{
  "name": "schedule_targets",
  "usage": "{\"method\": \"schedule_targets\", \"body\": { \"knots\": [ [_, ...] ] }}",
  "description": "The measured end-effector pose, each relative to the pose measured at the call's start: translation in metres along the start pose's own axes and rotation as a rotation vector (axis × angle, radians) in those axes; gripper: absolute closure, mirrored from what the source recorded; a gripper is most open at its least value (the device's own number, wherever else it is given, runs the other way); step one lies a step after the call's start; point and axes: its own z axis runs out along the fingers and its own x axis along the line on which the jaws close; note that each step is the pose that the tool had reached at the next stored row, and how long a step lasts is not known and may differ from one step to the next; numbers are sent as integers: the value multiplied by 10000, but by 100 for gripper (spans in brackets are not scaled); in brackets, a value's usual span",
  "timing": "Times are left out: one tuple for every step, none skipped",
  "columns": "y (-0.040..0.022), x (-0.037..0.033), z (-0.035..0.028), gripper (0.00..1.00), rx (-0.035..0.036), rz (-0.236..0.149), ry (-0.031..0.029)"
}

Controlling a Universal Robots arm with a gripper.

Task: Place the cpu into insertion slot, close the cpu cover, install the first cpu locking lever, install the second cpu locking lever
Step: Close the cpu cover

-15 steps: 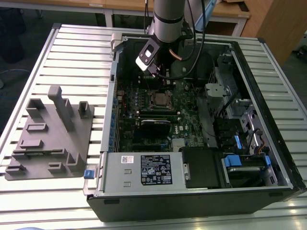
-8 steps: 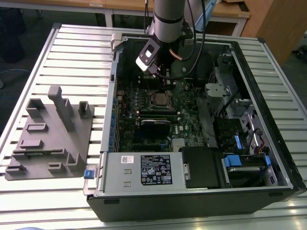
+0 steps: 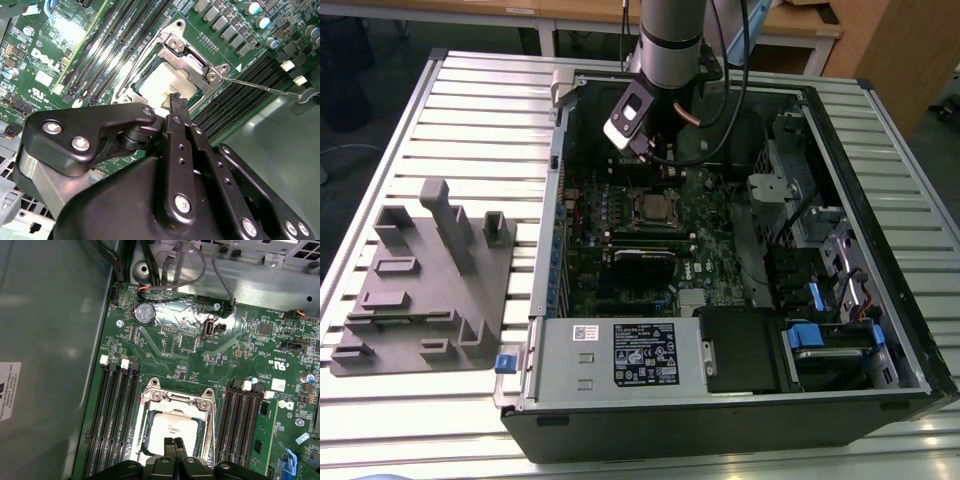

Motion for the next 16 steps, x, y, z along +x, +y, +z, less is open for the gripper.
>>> {"method": "schedule_targets", "body": {
  "knots": [
    [0, 0, 0, 89, 2, -91, 4],
    [0, 0, 0, 89, 4, -191, 9],
    [0, 0, 0, 89, 5, -282, 13],
    [0, 0, 0, 89, 6, -304, 14],
    [0, 0, 0, 89, 6, -307, 15],
    [0, 0, 0, 89, 6, -311, 15],
    [0, 0, 0, 89, 6, -314, 15],
    [0, 0, 0, 89, 6, -316, 16],
    [0, 0, 0, 89, 6, -334, 16],
    [0, 0, 0, 89, 7, -389, 19],
    [0, 0, 0, 89, 8, -452, 21],
    [0, 0, 0, 89, 9, -474, 22],
    [0, 0, 0, 89, 8, -475, 23],
    [0, 0, 0, 89, 9, -476, 23],
    [0, 0, 0, 89, 9, -477, 23],
    [0, 0, 0, 89, 9, -478, 23]
  ]
}}
